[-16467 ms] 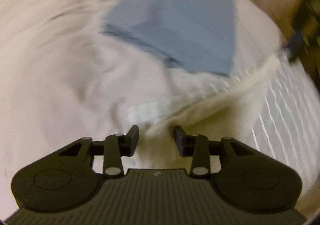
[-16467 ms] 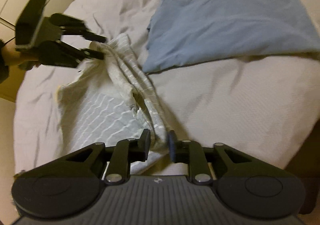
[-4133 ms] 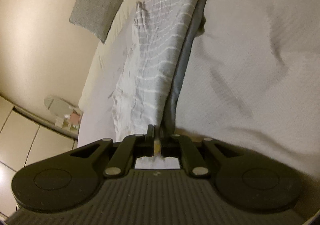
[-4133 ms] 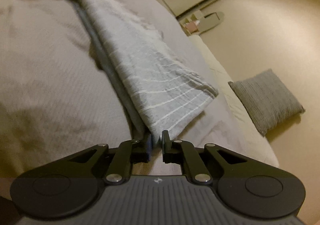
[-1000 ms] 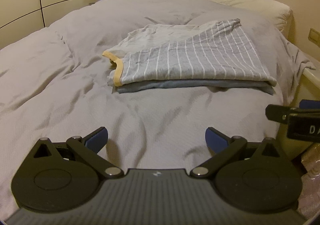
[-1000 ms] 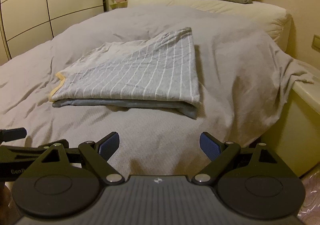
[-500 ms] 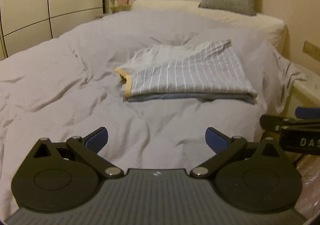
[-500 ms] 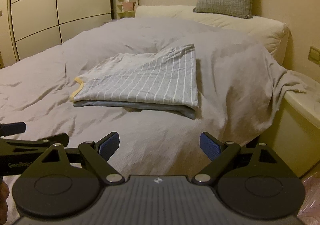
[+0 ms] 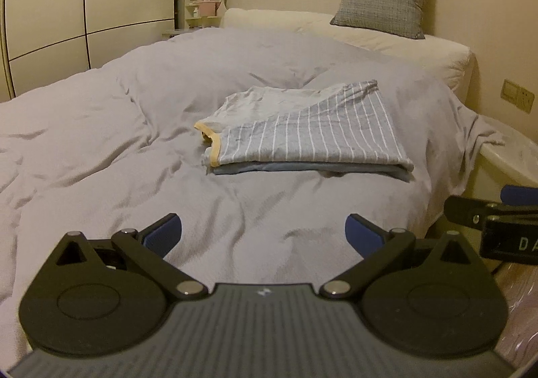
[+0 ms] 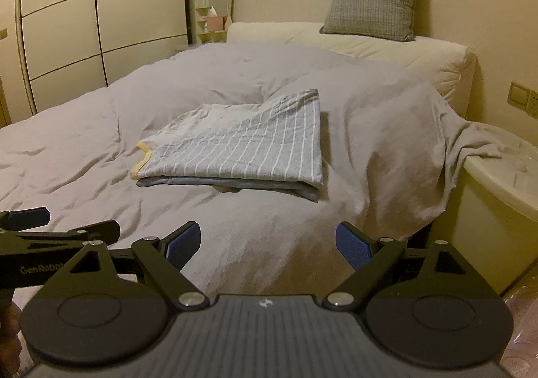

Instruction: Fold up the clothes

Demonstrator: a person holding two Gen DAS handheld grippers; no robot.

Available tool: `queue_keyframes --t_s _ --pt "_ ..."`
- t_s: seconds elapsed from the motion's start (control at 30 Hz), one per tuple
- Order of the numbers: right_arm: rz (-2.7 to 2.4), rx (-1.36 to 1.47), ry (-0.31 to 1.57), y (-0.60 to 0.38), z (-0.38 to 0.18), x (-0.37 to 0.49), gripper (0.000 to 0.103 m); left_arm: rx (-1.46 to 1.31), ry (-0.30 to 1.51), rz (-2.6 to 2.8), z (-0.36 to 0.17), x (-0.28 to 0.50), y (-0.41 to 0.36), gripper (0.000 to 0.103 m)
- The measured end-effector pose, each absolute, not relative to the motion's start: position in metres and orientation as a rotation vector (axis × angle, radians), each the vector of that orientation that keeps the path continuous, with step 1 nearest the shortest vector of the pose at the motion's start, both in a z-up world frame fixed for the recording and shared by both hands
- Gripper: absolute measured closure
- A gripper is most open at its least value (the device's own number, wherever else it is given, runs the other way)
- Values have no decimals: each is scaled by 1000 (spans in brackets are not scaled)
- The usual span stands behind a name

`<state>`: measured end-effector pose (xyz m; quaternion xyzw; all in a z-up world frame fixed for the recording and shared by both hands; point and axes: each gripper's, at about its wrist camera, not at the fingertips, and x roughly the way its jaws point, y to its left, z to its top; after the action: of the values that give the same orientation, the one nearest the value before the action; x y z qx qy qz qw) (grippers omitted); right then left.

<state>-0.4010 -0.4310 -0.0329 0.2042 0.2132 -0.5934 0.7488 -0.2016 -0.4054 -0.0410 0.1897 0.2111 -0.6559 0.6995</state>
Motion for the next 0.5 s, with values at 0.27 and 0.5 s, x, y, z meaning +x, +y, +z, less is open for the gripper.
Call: queue_keyframes --t_s 0.27,0.5 --pt "-1298 442 460 -421 -27 -405 14 425 478 -1460 -40 -203 -402 1" --pt "-1300 448 458 -421 -29 -405 14 436 467 -1456 -39 -206 -404 1"
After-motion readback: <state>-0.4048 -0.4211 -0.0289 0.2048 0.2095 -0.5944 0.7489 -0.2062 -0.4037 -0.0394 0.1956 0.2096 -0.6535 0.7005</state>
